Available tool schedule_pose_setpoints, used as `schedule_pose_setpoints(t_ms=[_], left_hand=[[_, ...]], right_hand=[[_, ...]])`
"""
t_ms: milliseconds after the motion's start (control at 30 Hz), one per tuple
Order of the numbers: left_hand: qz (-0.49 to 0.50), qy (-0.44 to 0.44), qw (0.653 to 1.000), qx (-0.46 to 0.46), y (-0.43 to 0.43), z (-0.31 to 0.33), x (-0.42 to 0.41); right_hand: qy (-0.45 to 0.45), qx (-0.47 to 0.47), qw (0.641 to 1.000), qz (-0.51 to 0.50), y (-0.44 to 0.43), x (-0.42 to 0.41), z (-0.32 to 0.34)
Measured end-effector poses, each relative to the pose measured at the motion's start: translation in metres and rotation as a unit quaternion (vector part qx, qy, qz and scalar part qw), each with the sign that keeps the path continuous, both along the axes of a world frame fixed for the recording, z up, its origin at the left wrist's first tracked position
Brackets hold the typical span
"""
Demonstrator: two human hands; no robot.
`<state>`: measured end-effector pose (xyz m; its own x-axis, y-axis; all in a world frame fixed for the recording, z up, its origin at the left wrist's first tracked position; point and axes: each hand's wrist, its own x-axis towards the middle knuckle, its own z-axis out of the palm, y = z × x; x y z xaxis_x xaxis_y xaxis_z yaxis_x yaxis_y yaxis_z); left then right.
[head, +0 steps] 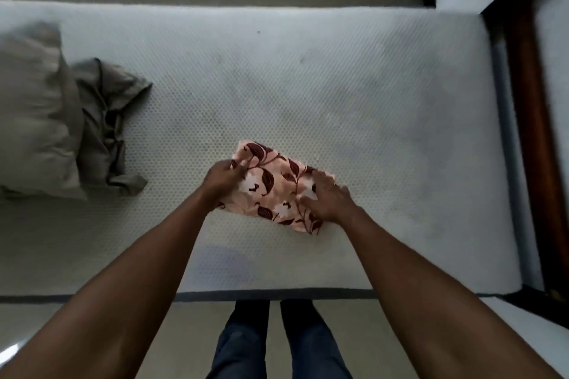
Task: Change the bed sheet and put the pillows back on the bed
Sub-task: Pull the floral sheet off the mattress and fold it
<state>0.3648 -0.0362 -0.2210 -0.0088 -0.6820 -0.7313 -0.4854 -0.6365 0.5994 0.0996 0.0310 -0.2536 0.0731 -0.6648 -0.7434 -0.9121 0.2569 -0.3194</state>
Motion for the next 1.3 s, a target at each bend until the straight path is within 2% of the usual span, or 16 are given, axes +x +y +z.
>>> schedule_pose_setpoints(t_ms=[133,200,267,400,467,533,600,667,733,800,900,967,1000,1133,1300], left_hand=[[-0.137,-0.027,0.99,-0.035,-0.023,0.107,-0.012],[-0.213,-0.047,0.975,-0.031,-0.034,0.17,-0.015],[-0.261,-0.052,0.964,-0.016,-0.044,0.229,-0.014],[-0.241,0.005,0.971,-0.002,-0.055,0.325,0.011],[-0.223,0.007,0.974,-0.036,-0.057,0.361,0.028],[-0.195,-0.004,0.977,-0.087,-0.055,0.387,0.047],[-0.133,-0.046,0.972,-0.188,-0.049,0.396,0.065],[0.002,-0.116,0.945,-0.306,-0.037,0.39,0.091],[0.182,-0.103,0.913,-0.35,-0.016,0.386,0.118],[0.295,0.021,0.904,-0.308,0.016,0.381,0.136],[0.278,0.156,0.932,-0.175,0.08,0.367,0.157],[0.275,0.252,0.917,-0.144,0.121,0.356,0.177],[0.306,0.278,0.9,-0.137,0.138,0.351,0.193],[0.4,0.277,0.864,-0.129,0.202,0.338,0.26],[0.489,0.226,0.827,-0.163,0.271,0.341,0.375]], right_hand=[[-0.077,-0.045,0.995,-0.04,-0.036,0.0,0.101],[-0.153,-0.068,0.984,-0.057,-0.055,0.005,0.161],[-0.239,-0.04,0.968,-0.071,-0.07,0.011,0.213],[-0.354,0.055,0.93,-0.081,-0.071,0.036,0.287],[-0.406,0.077,0.906,-0.093,-0.066,0.054,0.31],[-0.46,0.08,0.878,-0.102,-0.063,0.076,0.327],[-0.491,0.086,0.86,-0.111,-0.058,0.097,0.342],[-0.51,0.093,0.846,-0.128,-0.05,0.119,0.351],[-0.522,0.092,0.836,-0.143,-0.044,0.139,0.356],[-0.535,0.094,0.826,-0.149,-0.038,0.162,0.358],[-0.543,0.099,0.82,-0.155,-0.028,0.207,0.359],[-0.542,0.097,0.821,-0.151,-0.016,0.248,0.359],[-0.536,0.087,0.827,-0.143,-0.008,0.271,0.36],[-0.481,0.041,0.865,-0.137,0.031,0.37,0.355],[-0.438,0.066,0.894,-0.072,0.073,0.503,0.351]])
